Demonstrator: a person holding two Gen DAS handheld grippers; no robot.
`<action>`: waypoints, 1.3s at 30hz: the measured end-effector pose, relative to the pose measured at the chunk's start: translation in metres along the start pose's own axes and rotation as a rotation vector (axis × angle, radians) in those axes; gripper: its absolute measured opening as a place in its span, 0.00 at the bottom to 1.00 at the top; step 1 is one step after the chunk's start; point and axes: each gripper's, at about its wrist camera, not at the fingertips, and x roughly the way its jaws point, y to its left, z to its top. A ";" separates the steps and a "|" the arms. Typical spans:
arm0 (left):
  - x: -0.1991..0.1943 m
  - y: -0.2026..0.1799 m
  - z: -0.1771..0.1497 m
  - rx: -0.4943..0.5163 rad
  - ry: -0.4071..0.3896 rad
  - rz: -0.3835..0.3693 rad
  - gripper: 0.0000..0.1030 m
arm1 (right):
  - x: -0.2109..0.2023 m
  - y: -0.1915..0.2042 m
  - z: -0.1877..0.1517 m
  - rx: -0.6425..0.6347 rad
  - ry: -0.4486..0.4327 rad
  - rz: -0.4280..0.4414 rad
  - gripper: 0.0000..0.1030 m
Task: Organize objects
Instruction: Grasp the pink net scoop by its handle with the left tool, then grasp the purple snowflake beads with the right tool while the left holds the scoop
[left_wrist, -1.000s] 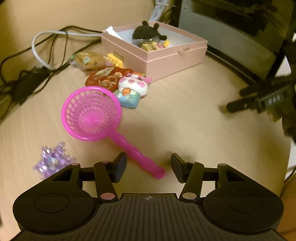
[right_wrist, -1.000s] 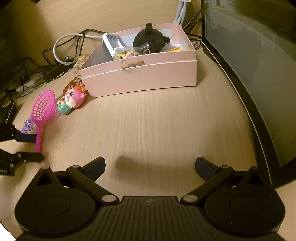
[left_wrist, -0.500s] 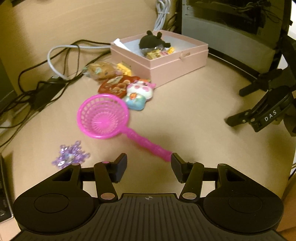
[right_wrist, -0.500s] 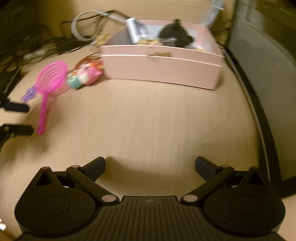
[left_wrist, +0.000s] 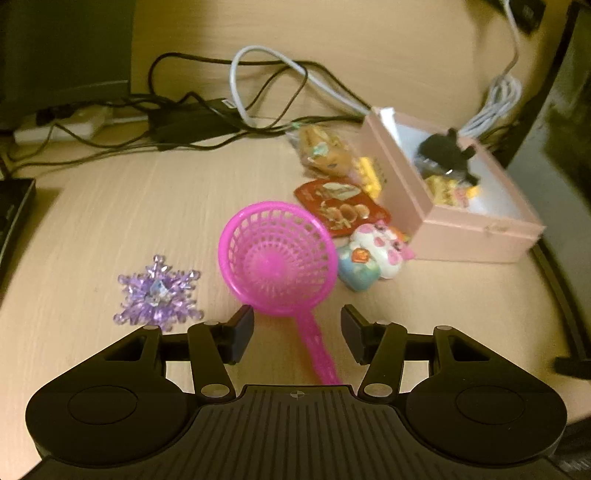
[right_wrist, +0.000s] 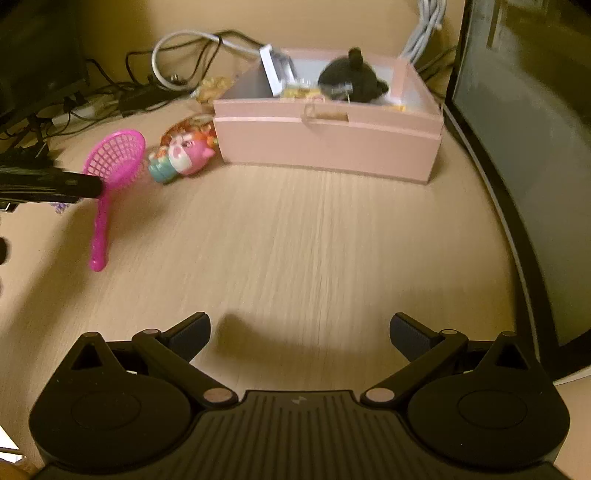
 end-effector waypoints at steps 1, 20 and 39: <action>0.004 -0.004 0.000 0.004 0.000 0.019 0.55 | -0.004 0.001 0.000 -0.009 -0.015 -0.007 1.00; -0.035 0.011 -0.025 -0.044 -0.138 0.066 0.15 | -0.022 0.024 0.000 -0.187 -0.149 -0.056 1.00; -0.148 0.136 -0.058 -0.462 -0.265 0.251 0.15 | 0.069 0.195 0.084 -0.357 -0.042 0.363 1.00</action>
